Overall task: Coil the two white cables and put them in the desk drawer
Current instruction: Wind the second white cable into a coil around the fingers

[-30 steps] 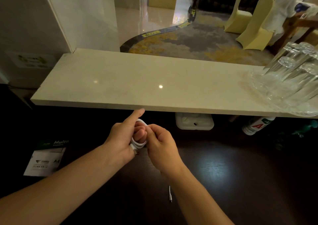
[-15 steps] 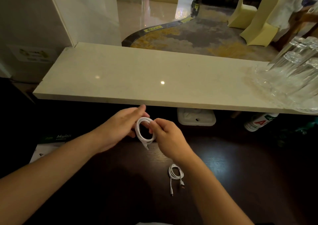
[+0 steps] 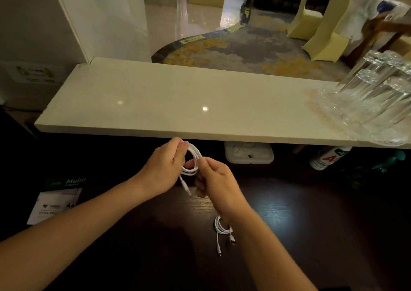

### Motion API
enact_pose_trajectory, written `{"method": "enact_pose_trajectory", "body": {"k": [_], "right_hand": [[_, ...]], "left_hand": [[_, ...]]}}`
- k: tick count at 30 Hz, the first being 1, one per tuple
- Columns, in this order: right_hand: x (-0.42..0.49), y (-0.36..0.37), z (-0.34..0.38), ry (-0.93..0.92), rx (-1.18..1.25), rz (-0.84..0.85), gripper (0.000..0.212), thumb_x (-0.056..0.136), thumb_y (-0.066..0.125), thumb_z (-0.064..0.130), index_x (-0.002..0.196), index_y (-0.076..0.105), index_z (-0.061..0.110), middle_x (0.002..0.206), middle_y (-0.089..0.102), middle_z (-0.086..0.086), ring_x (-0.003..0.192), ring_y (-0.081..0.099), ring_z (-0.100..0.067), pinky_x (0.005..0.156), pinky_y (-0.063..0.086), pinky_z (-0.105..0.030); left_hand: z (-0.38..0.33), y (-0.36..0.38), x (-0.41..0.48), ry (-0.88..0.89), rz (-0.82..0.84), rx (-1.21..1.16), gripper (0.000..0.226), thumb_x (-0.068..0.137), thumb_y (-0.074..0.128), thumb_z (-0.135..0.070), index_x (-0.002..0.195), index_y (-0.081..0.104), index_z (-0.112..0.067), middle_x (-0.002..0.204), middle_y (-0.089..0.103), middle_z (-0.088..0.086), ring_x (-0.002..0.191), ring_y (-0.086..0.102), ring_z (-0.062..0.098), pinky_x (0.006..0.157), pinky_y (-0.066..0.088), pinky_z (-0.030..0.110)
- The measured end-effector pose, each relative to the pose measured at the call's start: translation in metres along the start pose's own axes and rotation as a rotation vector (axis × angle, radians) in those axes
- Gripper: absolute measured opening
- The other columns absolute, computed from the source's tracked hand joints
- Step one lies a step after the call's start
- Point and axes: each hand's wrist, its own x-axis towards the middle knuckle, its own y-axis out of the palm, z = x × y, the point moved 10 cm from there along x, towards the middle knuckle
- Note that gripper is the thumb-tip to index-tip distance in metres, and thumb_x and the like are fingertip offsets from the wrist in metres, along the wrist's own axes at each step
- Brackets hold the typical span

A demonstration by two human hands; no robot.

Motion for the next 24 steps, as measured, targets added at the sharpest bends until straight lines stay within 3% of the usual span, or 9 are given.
{"method": "enact_pose_trajectory", "body": {"k": [3, 6, 8, 11, 13, 16, 18, 21, 24], "right_hand": [[-0.006, 0.007, 0.0, 0.108, 0.282, 0.278, 0.025, 0.103, 0.038, 0.012, 0.107, 0.058, -0.004, 0.073, 0.043, -0.003, 0.06, 0.039, -0.012, 0.054, 0.033, -0.025], [-0.003, -0.003, 0.011, -0.046, -0.032, 0.235, 0.022, 0.099, 0.05, 0.007, 0.105, 0.069, 0.0, 0.072, 0.055, 0.002, 0.061, 0.045, -0.005, 0.059, 0.037, -0.02], [-0.001, -0.011, 0.017, -0.111, -0.118, 0.115, 0.02, 0.094, 0.06, 0.005, 0.107, 0.075, 0.004, 0.064, 0.061, 0.008, 0.054, 0.045, -0.001, 0.056, 0.037, -0.016], [-0.002, -0.009, 0.02, -0.102, 0.017, 0.081, 0.019, 0.091, 0.062, 0.001, 0.106, 0.074, -0.001, 0.068, 0.066, -0.004, 0.057, 0.052, -0.01, 0.056, 0.046, -0.019], [-0.003, -0.003, 0.014, 0.0, 0.213, 0.132, 0.022, 0.091, 0.056, -0.006, 0.106, 0.071, -0.007, 0.09, 0.072, -0.018, 0.077, 0.067, -0.021, 0.074, 0.058, -0.025], [-0.009, 0.008, 0.016, 0.087, 0.413, 0.235, 0.026, 0.091, 0.051, -0.006, 0.112, 0.064, -0.015, 0.11, 0.067, -0.028, 0.104, 0.068, -0.031, 0.095, 0.055, -0.037], [-0.009, 0.007, 0.017, 0.08, 0.45, 0.222, 0.024, 0.091, 0.056, -0.003, 0.11, 0.063, -0.016, 0.107, 0.067, -0.028, 0.1, 0.068, -0.032, 0.093, 0.056, -0.037], [-0.008, 0.003, 0.012, 0.089, 0.465, 0.143, 0.014, 0.088, 0.06, -0.002, 0.1, 0.068, -0.006, 0.092, 0.068, -0.02, 0.084, 0.07, -0.026, 0.077, 0.059, -0.032], [-0.009, 0.004, 0.007, 0.145, 0.555, 0.143, 0.028, 0.083, 0.064, 0.005, 0.111, 0.065, -0.002, 0.087, 0.071, -0.015, 0.079, 0.069, -0.023, 0.07, 0.057, -0.029]], "left_hand": [[0.017, 0.01, -0.004, -0.217, 0.153, -0.413, 0.04, 0.105, 0.034, -0.028, 0.07, 0.04, -0.011, 0.045, 0.035, -0.007, 0.033, 0.027, 0.005, 0.035, 0.025, 0.02], [0.015, 0.015, -0.007, -0.253, 0.201, -0.517, 0.039, 0.106, 0.033, -0.027, 0.071, 0.039, -0.01, 0.043, 0.032, -0.007, 0.033, 0.022, 0.006, 0.035, 0.019, 0.016], [0.015, 0.014, -0.007, -0.237, 0.174, -0.477, 0.038, 0.105, 0.033, -0.028, 0.071, 0.042, -0.013, 0.043, 0.035, -0.007, 0.032, 0.025, 0.007, 0.035, 0.022, 0.019], [0.007, 0.0, -0.005, -0.073, 0.065, -0.177, 0.036, 0.104, 0.036, -0.029, 0.072, 0.045, -0.016, 0.047, 0.044, -0.007, 0.037, 0.039, 0.005, 0.042, 0.034, 0.021], [-0.006, -0.009, -0.007, 0.064, -0.017, -0.006, 0.031, 0.103, 0.038, -0.026, 0.075, 0.047, -0.018, 0.057, 0.047, -0.007, 0.048, 0.046, 0.003, 0.05, 0.037, 0.016], [-0.021, -0.014, -0.012, 0.19, -0.052, 0.094, 0.023, 0.102, 0.039, -0.023, 0.082, 0.047, -0.016, 0.062, 0.049, -0.008, 0.058, 0.051, -0.001, 0.053, 0.038, 0.012], [-0.028, -0.011, -0.014, 0.235, -0.035, 0.139, 0.019, 0.102, 0.039, -0.024, 0.085, 0.046, -0.018, 0.063, 0.05, -0.009, 0.06, 0.054, -0.002, 0.054, 0.04, 0.012], [-0.036, -0.007, -0.015, 0.27, -0.02, 0.163, 0.02, 0.102, 0.038, -0.026, 0.085, 0.045, -0.019, 0.063, 0.05, -0.01, 0.058, 0.054, -0.001, 0.051, 0.039, 0.012], [-0.027, 0.001, -0.009, 0.139, 0.105, -0.019, 0.026, 0.103, 0.038, -0.027, 0.081, 0.046, -0.016, 0.056, 0.043, -0.007, 0.043, 0.041, 0.007, 0.043, 0.032, 0.016]]}}
